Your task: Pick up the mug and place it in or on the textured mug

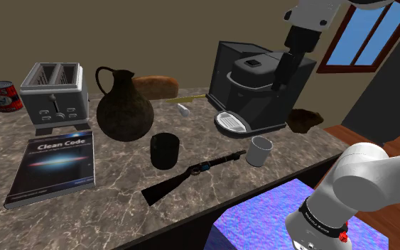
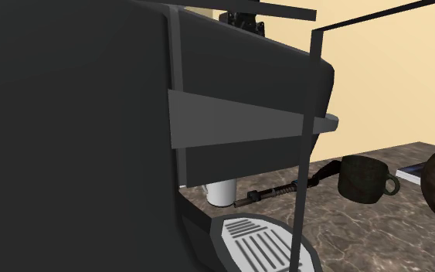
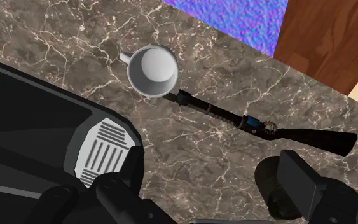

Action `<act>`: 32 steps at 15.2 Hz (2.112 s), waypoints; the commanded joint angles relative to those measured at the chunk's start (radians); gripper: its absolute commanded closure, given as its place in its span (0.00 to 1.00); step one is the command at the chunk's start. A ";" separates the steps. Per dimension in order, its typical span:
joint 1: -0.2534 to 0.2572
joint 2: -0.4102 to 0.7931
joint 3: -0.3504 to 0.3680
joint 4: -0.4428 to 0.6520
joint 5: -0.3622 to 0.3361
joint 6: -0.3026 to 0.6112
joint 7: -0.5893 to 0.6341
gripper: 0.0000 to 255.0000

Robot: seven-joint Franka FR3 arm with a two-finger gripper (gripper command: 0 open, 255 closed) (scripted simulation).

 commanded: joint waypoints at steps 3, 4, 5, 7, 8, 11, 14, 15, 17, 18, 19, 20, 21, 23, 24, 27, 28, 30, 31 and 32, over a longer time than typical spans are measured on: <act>0.001 -0.018 0.004 -0.077 -0.006 0.051 -0.004 0.00; 0.001 -0.025 0.006 -0.115 -0.008 0.077 -0.006 0.00; 0.001 -0.032 0.008 -0.151 -0.011 0.103 -0.008 0.00; 0.001 -0.042 0.012 -0.223 -0.017 0.155 -0.011 0.00; 0.001 -0.046 0.014 -0.257 -0.020 0.182 -0.013 0.00; 0.000 -0.049 0.019 -0.357 -0.029 0.266 -0.016 0.00; -0.002 -0.040 0.025 -0.450 -0.039 0.356 -0.019 0.00; -0.003 -0.033 0.027 -0.479 -0.043 0.387 -0.020 0.00; -0.006 -0.015 0.030 -0.535 -0.051 0.454 -0.020 0.00; -0.008 -0.003 0.032 -0.562 -0.055 0.489 -0.020 0.00; -0.011 0.012 0.034 -0.588 -0.060 0.525 -0.020 0.00; -0.011 0.013 0.035 -0.590 -0.060 0.528 -0.020 0.00; -0.011 0.019 0.035 -0.601 -0.060 0.545 -0.020 0.00; -0.013 0.032 0.035 -0.622 -0.061 0.579 -0.019 0.00; -0.013 0.039 0.035 -0.632 -0.062 0.596 -0.019 0.00; -0.017 0.069 0.036 -0.667 -0.064 0.661 -0.018 0.00; -0.017 0.069 0.036 -0.667 -0.064 0.661 -0.018 0.00; -0.017 0.069 0.036 -0.667 -0.064 0.661 -0.018 0.00; -0.017 0.069 0.036 -0.667 -0.064 0.661 -0.018 0.00; -0.017 0.069 0.036 -0.667 -0.064 0.661 -0.018 0.00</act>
